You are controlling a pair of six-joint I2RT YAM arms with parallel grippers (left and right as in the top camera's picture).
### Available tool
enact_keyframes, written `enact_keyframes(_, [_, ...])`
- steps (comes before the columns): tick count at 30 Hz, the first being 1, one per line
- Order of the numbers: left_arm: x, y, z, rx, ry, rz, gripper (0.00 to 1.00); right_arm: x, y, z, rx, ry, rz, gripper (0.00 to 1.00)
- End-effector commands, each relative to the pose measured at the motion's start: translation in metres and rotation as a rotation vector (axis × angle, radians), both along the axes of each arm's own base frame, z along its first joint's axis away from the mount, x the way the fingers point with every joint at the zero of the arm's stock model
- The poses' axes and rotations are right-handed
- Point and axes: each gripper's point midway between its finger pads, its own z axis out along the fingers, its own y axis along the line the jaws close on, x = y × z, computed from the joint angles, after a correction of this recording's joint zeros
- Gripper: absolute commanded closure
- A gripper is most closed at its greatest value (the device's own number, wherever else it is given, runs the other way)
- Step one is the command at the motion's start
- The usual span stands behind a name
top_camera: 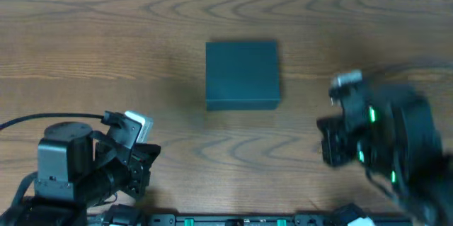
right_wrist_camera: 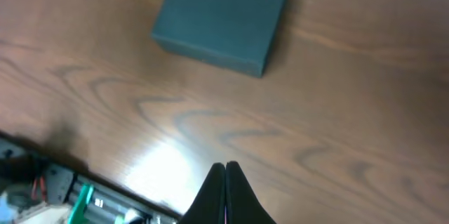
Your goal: Pack container
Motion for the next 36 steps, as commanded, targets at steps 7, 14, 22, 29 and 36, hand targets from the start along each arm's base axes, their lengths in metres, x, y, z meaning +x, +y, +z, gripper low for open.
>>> enact_keyframes(7, [0.012, -0.004, -0.015, -0.004, -0.006, -0.024, 0.05, -0.049, -0.008, -0.078, 0.246, 0.080, -0.162, 0.01])
enact_keyframes(14, [0.011, -0.004, -0.015, 0.000, -0.004, -0.022, 0.05, -0.057, -0.012, -0.121, 0.345, 0.297, -0.430, 0.01])
enact_keyframes(22, [0.011, -0.004, -0.015, 0.000, -0.004, -0.022, 0.05, -0.060, -0.013, -0.136, 0.321, 0.329, -0.442, 0.01])
enact_keyframes(29, [0.012, -0.003, -0.016, 0.005, -0.004, -0.018, 0.05, -0.060, -0.013, -0.136, 0.321, 0.329, -0.442, 0.01])
enact_keyframes(36, [0.035, 0.037, -0.016, 0.178, -0.151, 0.158, 0.05, -0.060, -0.013, -0.136, 0.321, 0.329, -0.442, 0.01])
